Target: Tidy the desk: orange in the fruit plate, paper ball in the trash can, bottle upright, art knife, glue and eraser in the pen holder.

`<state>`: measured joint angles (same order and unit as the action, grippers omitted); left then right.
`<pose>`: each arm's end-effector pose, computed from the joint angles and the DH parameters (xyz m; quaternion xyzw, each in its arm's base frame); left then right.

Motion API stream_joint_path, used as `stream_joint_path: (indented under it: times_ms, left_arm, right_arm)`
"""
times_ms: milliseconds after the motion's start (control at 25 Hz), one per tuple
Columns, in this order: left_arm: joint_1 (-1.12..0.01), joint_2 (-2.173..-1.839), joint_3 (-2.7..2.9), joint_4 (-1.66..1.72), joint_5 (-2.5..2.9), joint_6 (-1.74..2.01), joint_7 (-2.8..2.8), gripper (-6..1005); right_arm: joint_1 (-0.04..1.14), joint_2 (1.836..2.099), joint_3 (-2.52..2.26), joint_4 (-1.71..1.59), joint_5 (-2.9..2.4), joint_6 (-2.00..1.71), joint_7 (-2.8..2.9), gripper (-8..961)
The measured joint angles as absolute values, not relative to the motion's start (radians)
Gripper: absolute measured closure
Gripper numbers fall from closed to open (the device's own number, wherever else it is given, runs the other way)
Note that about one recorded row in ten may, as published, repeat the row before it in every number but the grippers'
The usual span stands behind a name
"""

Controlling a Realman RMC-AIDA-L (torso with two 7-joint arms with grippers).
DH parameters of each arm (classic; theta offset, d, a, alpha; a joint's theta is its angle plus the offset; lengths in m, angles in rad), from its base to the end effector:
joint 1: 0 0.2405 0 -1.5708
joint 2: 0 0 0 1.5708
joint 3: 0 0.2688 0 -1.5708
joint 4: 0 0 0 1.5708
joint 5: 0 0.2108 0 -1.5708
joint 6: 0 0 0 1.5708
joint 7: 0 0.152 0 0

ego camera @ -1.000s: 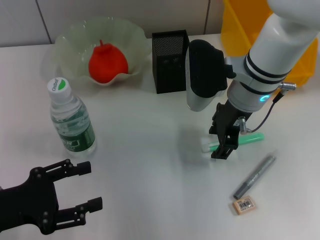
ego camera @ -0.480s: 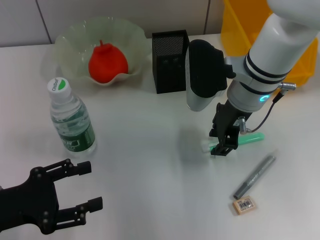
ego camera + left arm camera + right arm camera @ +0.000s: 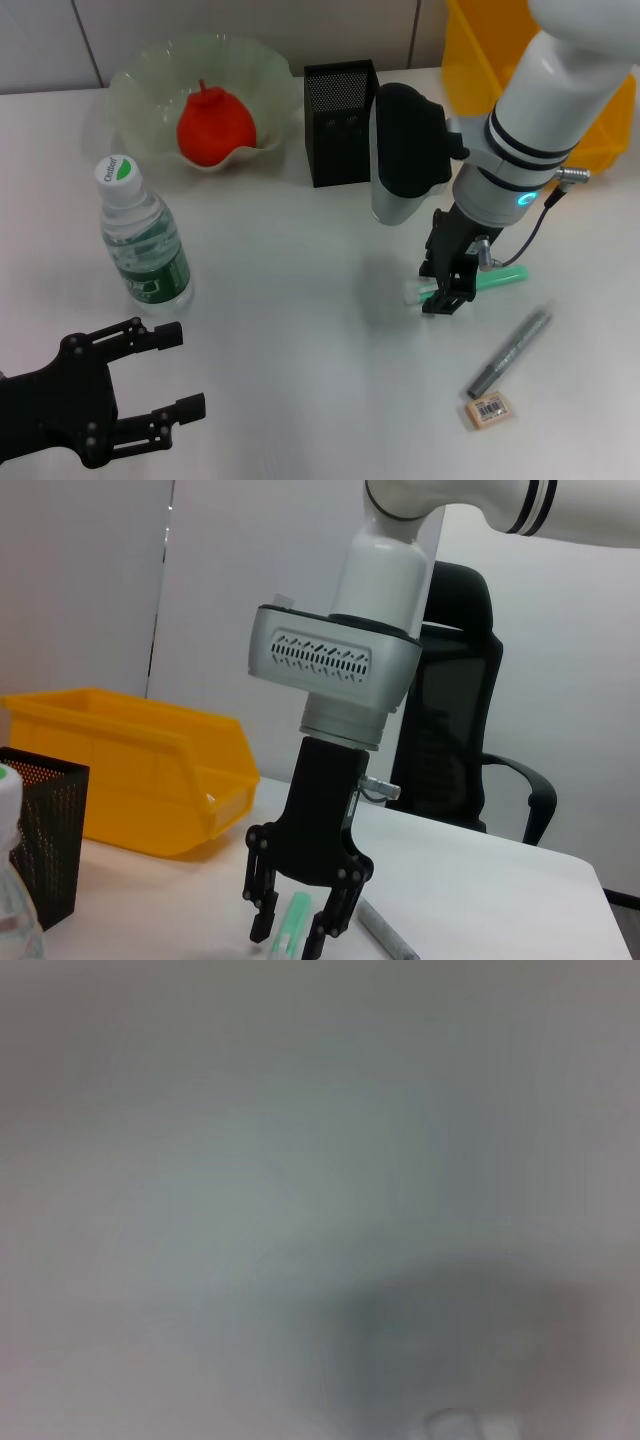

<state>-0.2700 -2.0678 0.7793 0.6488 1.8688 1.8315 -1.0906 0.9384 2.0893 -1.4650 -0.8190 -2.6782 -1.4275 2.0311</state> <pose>-0.3033 0.2381 -0.0087 -0.9362 -0.1418 -0.3098 0.0864 0.1846 0.3950 -0.0711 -0.9467 0.0461 -0.3154 0.0460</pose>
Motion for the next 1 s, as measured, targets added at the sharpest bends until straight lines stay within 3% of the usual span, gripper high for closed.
stream_joint_path:
  times_ms: [640, 920, 1000]
  left_arm:
    - [-0.27, -2.068, 0.779, 0.649, 1.866, 1.837, -1.092, 215]
    - [-0.27, -2.068, 0.779, 0.649, 1.865, 1.84, -1.094, 215]
    - [-0.27, -2.068, 0.779, 0.649, 1.866, 1.841, -1.093, 215]
  right_arm:
    - [0.947, 2.089, -1.466, -0.801, -2.678, -1.421, 2.03, 585]
    - [0.949, 2.089, -1.466, -0.788, -2.678, -1.422, 2.031, 777]
    - [0.949, 2.089, -1.466, -0.788, -2.678, -1.423, 2.033, 775]
